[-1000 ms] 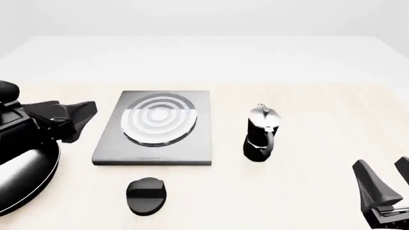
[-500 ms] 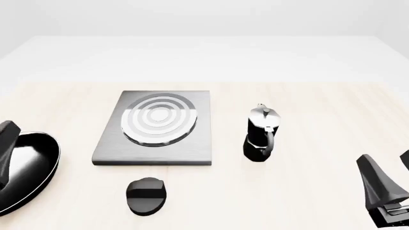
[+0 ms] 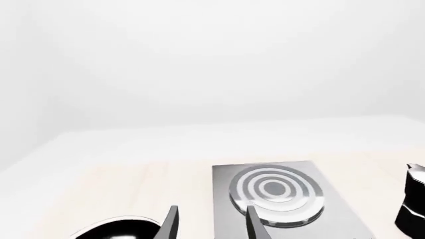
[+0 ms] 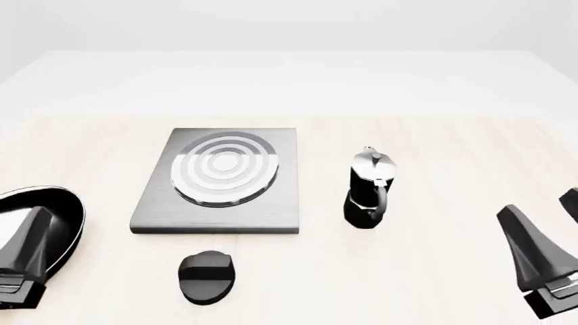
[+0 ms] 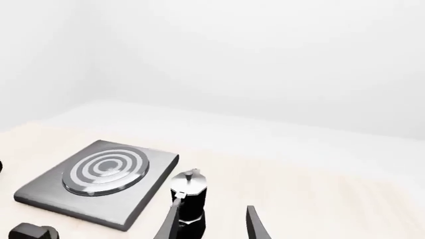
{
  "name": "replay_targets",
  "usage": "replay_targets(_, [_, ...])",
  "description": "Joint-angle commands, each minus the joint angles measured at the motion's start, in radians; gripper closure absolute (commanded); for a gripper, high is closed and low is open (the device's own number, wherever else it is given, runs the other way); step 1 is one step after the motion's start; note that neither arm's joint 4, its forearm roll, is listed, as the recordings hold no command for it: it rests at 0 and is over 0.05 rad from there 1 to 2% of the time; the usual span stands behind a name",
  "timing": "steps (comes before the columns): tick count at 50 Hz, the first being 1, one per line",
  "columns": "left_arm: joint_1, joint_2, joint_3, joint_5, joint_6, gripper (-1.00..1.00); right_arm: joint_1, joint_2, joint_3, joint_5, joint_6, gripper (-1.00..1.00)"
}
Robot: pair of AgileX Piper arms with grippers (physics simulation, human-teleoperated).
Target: Turn on the stove and put the moka pot on it.
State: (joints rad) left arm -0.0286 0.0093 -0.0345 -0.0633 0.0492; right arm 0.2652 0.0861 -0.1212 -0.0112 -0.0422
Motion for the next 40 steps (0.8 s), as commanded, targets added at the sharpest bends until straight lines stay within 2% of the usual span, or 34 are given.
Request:
replay_targets(1, [0.019, -0.009, 0.034, 0.001, -0.004, -1.00, 0.069, 0.193, -0.025, -0.117, -0.032, -1.00])
replay_targets(5, [-0.004, -0.009, 0.034, 0.002, 0.021, -1.00, 0.075, 0.280, -0.032, -0.175, -0.015, -1.00])
replay_targets(13, [-0.003, -0.009, 0.034, 0.038, -0.002, -1.00, 0.071, 0.507, -0.021, -0.347, 0.029, -1.00])
replay_targets(22, [-0.007, -0.009, 0.034, 0.051, -0.002, -1.00, 0.071, 0.671, -0.028, -0.457, 0.054, -1.00])
replay_targets(26, [-0.014, -0.009, 0.034, 0.057, -0.004, -1.00, 0.067, 0.782, -0.027, -0.536, 0.087, -1.00])
replay_targets(34, [-0.014, -0.009, 0.034, 0.065, -0.005, -1.00, 0.071, 0.974, -0.027, -0.675, 0.102, -1.00])
replay_targets(40, [-0.018, -0.009, 0.034, 0.075, -0.003, -1.00, 0.074, 1.066, -0.043, -0.727, 0.116, -1.00])
